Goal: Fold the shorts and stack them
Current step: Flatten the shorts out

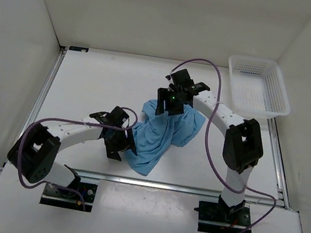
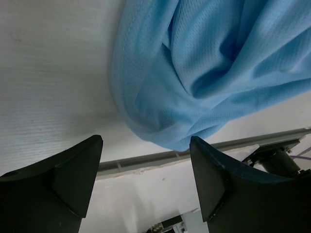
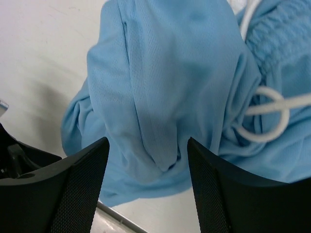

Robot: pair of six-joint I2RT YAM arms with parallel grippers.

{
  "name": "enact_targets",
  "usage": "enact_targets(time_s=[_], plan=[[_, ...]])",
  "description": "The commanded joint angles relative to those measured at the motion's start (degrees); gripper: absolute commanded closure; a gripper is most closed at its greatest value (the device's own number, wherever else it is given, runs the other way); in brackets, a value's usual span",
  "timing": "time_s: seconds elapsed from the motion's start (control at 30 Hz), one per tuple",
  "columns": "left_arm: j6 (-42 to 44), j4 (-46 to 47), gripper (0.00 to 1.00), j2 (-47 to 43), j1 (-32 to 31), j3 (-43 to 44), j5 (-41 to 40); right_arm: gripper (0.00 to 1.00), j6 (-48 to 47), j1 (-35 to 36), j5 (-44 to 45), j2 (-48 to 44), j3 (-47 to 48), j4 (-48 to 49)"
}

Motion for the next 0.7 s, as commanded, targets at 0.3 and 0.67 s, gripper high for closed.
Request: enact_targets(time_s=[0.3,0.67], plan=[[1.95,4.67,0.9,10.03,1.48,6.02,-0.61,0.99,-0.74,1.43,-0.76,7.14,8.04,1.33],[16.02,-10.59,0.9,8.88,22.13,39.19,-1.32,1.0,0.83,-5.95,-4.71,8.63,40.24,-4.37]])
